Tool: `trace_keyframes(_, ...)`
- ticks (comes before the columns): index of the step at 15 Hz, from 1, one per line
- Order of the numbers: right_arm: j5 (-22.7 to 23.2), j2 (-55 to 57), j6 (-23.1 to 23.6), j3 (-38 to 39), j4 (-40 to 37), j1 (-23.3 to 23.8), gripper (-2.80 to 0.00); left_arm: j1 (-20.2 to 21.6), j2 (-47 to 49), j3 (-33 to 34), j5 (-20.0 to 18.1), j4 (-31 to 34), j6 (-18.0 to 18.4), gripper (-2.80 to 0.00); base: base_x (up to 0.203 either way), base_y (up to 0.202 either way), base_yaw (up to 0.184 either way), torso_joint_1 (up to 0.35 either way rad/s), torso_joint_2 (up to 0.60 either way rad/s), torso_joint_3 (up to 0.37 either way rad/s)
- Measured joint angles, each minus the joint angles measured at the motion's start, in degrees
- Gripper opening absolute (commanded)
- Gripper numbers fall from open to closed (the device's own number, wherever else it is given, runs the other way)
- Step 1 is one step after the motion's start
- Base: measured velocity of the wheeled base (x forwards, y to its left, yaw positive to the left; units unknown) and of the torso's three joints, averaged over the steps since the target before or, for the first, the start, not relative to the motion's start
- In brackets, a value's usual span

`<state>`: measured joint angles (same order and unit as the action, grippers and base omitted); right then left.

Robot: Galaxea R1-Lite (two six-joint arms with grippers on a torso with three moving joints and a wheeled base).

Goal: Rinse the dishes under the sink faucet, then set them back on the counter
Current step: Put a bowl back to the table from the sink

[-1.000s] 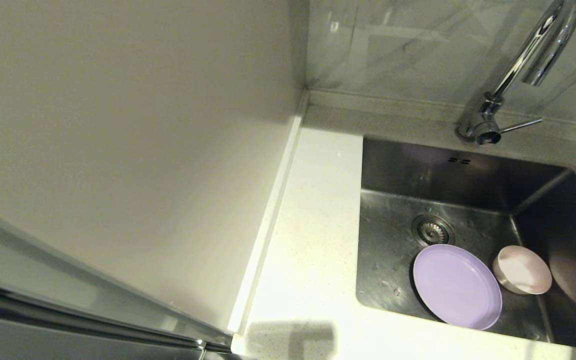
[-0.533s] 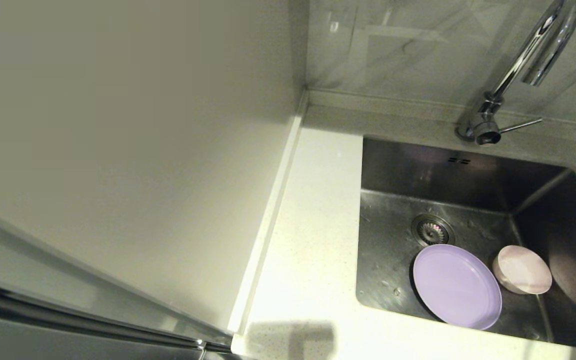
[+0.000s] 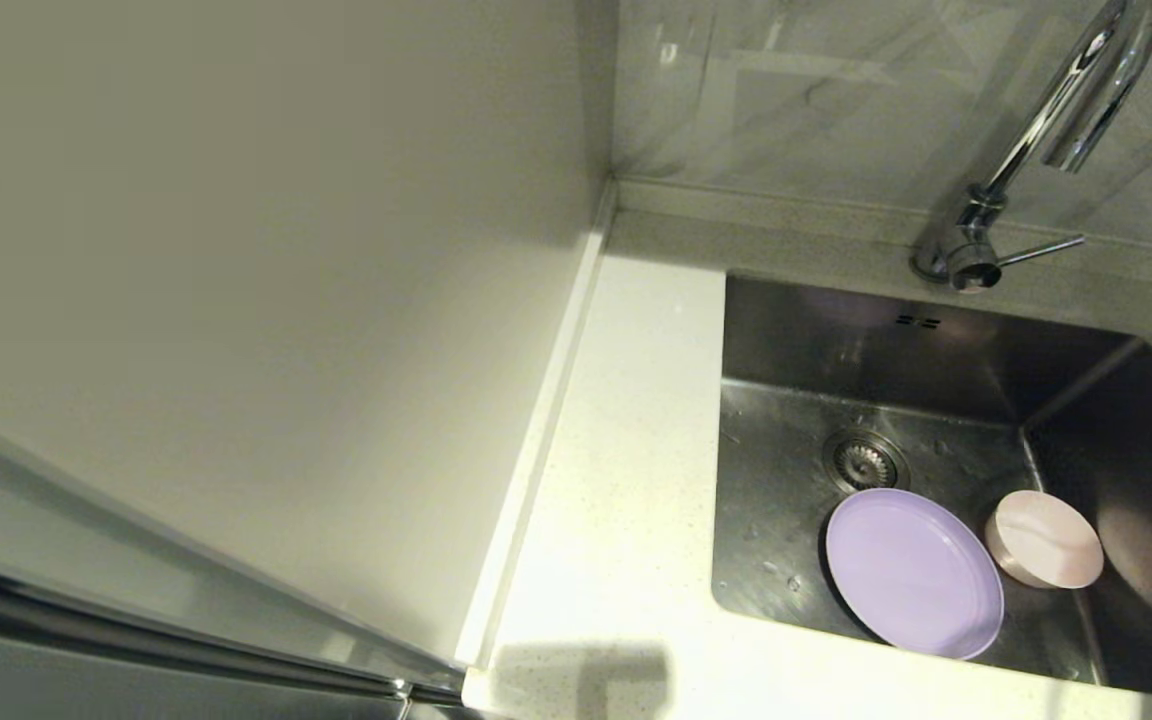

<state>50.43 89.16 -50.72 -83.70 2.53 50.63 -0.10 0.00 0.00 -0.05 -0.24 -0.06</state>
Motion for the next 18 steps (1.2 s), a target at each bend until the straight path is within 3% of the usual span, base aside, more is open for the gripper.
trace_keyframes(3, -23.6, 1.4, 24.3, 2.4, -15.1, -3.8, -2.80, 0.0, 0.0, 0.0, 0.0, 0.0, 0.0, -2.80, 0.000, 0.000, 0.000, 0.000, 0.00, 0.000)
trace_keyframes(5, -35.6, 2.0, 41.2, 4.4, -18.1, -5.1, -2.80, 0.0, 0.0, 0.0, 0.0, 0.0, 0.0, -2.80, 0.000, 0.000, 0.000, 0.000, 0.00, 0.000)
trace_keyframes(8, -46.4, 3.0, 65.8, 11.2, -9.7, -6.4, -2.80, 0.0, 0.0, 0.0, 0.0, 0.0, 0.0, -2.80, 0.000, 0.000, 0.000, 0.000, 0.00, 0.000)
trace_keyframes(10, -48.5, 3.7, 77.2, 14.7, -2.1, -8.1, -2.80, 0.0, 0.0, 0.0, 0.0, 0.0, 0.0, -2.80, 0.000, 0.000, 0.000, 0.000, 0.00, 0.000)
trace_keyframes(12, -48.5, 4.4, 80.8, 16.7, -1.1, -8.9, -2.80, 0.0, 0.0, 0.0, 0.0, 0.0, 0.0, -2.80, 0.000, 0.000, 0.000, 0.000, 0.00, 0.000)
trace_keyframes(18, -48.3, 4.9, 80.9, 23.7, -0.7, -9.5, -2.80, 0.0, 0.0, 0.0, 0.0, 0.0, 0.0, -2.80, 0.000, 0.000, 0.000, 0.000, 0.00, 0.000)
